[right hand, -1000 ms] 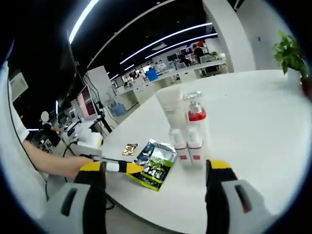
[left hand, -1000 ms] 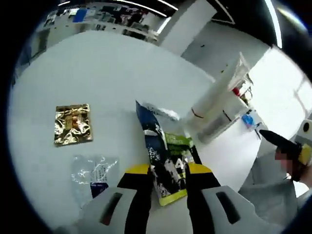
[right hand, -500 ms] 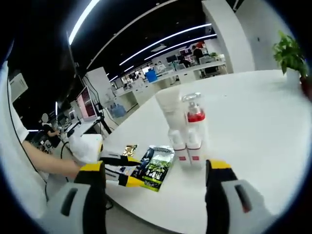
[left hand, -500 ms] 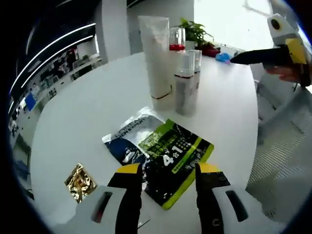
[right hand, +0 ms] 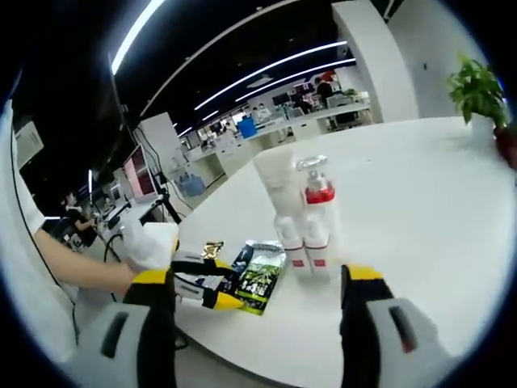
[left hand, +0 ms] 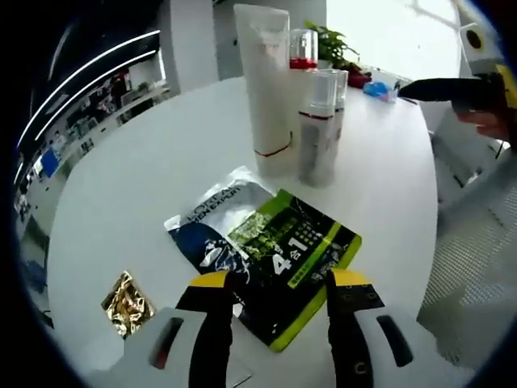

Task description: Arrange the skincare products in the storage area until every visible bottle or jar stands upright without overlapping.

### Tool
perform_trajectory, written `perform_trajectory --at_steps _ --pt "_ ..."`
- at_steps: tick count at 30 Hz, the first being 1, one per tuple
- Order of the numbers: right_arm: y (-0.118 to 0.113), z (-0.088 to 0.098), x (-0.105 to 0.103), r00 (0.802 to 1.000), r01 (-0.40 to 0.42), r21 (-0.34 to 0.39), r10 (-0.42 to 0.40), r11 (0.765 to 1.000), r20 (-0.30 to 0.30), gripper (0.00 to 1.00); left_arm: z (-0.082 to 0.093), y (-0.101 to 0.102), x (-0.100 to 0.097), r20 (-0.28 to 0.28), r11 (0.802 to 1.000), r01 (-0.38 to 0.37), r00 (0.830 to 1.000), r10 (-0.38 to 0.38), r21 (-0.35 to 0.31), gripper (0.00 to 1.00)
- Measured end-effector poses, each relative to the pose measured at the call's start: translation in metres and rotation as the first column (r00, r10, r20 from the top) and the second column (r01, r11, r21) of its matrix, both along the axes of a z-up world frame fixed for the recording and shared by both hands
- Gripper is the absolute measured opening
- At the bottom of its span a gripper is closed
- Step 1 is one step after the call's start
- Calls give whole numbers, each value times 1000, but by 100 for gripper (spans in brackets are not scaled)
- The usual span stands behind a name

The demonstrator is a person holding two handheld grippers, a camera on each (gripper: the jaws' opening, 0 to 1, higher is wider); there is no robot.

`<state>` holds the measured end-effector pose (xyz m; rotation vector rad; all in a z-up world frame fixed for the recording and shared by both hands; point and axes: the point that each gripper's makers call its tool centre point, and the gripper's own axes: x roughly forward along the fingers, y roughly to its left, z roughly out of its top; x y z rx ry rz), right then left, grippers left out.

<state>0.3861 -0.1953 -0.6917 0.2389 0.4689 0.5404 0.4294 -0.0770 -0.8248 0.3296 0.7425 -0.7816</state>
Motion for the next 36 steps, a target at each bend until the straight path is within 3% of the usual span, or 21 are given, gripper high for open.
perform_trajectory --at_steps 13,26,30,36 --pt "-1 0 0 1000 2 -6 -2 1000 1 85 1 -1 1 -13 1000 -1 1000 1 11 44" --pt "2 7 -5 1000 -5 -24 6 1000 27 85 21 4 -3 1 1000 -13 1000 13 -12 55" --pt "2 13 -8 999 12 10 -12 1000 36 86 26 7 -8 9 1000 -15 1000 15 -13 58" --pt "6 11 -14 999 1 -9 -1 1000 43 87 41 11 -16 20 998 -32 999 33 -58 66"
